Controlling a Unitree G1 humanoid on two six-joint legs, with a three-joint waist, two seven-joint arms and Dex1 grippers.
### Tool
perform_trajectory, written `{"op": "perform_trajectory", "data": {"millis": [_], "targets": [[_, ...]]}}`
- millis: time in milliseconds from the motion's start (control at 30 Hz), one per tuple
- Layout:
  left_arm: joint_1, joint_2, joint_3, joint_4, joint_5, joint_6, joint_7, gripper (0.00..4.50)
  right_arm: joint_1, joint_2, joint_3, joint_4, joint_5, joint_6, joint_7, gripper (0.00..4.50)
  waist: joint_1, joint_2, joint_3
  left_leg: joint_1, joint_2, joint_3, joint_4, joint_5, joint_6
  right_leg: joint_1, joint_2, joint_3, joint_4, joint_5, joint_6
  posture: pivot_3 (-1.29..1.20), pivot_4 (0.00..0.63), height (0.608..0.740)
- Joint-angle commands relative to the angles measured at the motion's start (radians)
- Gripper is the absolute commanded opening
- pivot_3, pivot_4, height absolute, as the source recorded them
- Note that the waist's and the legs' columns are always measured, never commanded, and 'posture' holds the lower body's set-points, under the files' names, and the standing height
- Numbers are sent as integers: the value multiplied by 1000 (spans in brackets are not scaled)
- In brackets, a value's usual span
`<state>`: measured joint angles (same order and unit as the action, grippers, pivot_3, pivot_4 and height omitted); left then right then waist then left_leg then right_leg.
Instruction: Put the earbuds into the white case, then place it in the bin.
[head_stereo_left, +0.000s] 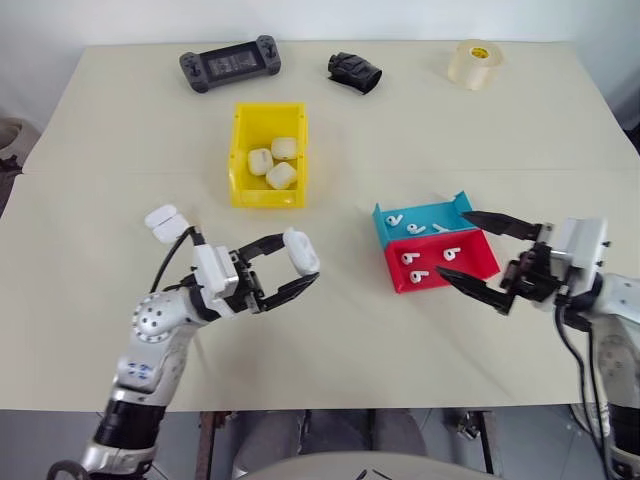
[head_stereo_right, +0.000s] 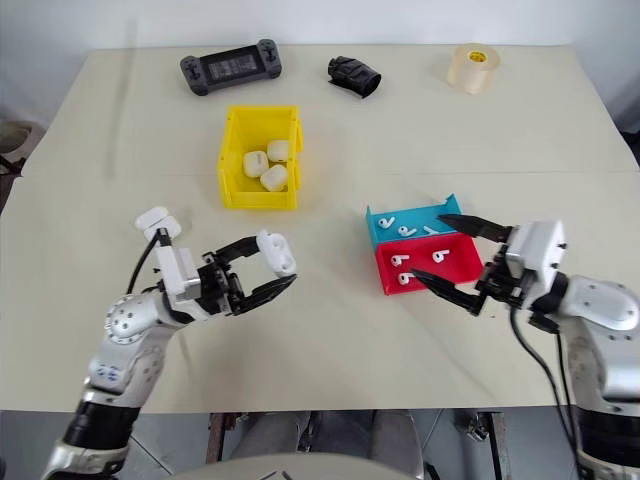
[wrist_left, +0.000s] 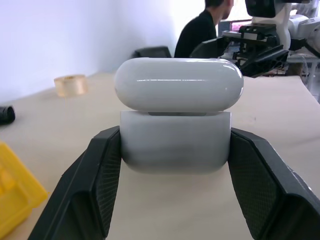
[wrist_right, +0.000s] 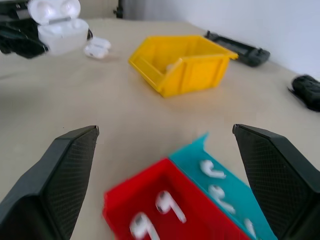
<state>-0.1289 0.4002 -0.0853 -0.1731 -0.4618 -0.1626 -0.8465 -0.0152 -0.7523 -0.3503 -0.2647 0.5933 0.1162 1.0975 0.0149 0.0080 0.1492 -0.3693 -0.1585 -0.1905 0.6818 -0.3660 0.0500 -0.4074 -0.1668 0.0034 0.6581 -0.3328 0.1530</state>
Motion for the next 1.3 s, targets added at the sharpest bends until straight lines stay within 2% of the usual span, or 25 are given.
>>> {"op": "perform_trajectory", "data": {"millis": [33, 233, 500, 733, 933, 1133, 1200, 1300], "targets": [[-14, -74, -56, 29, 32, -77, -30, 2795, 65, -58, -108, 29, 15, -5, 52, 4500, 7, 0, 0, 0, 0, 1, 1, -1, 1, 0, 0, 0, 0, 0, 0, 0, 150, 740], [-35, -135, -126, 62, 31, -110, -114, 2795, 166, -151, -208, 43, 24, 31, 120, 4500, 9, -1, 0, 0, 0, 6, 2, -1, 3, 1, -1, 0, -3, 1, 2, 0, 150, 740], [-39, -71, -151, 19, 52, -29, -161, 2795, 322, -205, -335, 30, 3, 82, 180, 4500, 12, -1, 0, 0, 1, 8, 2, -2, 3, 1, -1, 0, -3, 1, 3, 0, 150, 740], [-135, -113, -202, -31, 41, 51, -151, 2795, 356, -182, -363, 12, -28, 81, 150, 4500, 13, -1, 0, 0, 1, 8, 2, -2, 4, 2, -1, 1, -4, 2, 3, 0, 150, 740], [-172, -119, -203, -71, 16, 114, -156, 2795, 394, -193, -353, -84, -26, 144, 116, 4500, 11, -1, 0, 1, 1, 9, 2, -2, 4, 2, -1, 0, -5, 2, 4, 0, 150, 740], [-143, -106, -200, -114, -15, 162, -167, 2795, 295, -289, -293, -183, 25, 330, 48, 4500, 11, -1, 0, 1, 1, 10, 2, -2, 4, 1, -1, 0, -5, 3, 5, 0, 150, 740], [-136, -114, -204, -122, -23, 178, -162, 2795, 220, -352, -238, -203, 45, 411, 27, 4500, 10, -1, 0, 1, 2, 10, 3, -2, 4, 1, -1, 0, -5, 3, 5, 0, 150, 740], [-139, -127, -208, -114, -41, 190, -177, 2795, 44, -445, -85, -203, 63, 511, 2, 4500, 11, -1, 0, 0, 3, 11, 3, -2, 4, 1, -1, 0, -5, 3, 5, 0, 150, 740]]}}
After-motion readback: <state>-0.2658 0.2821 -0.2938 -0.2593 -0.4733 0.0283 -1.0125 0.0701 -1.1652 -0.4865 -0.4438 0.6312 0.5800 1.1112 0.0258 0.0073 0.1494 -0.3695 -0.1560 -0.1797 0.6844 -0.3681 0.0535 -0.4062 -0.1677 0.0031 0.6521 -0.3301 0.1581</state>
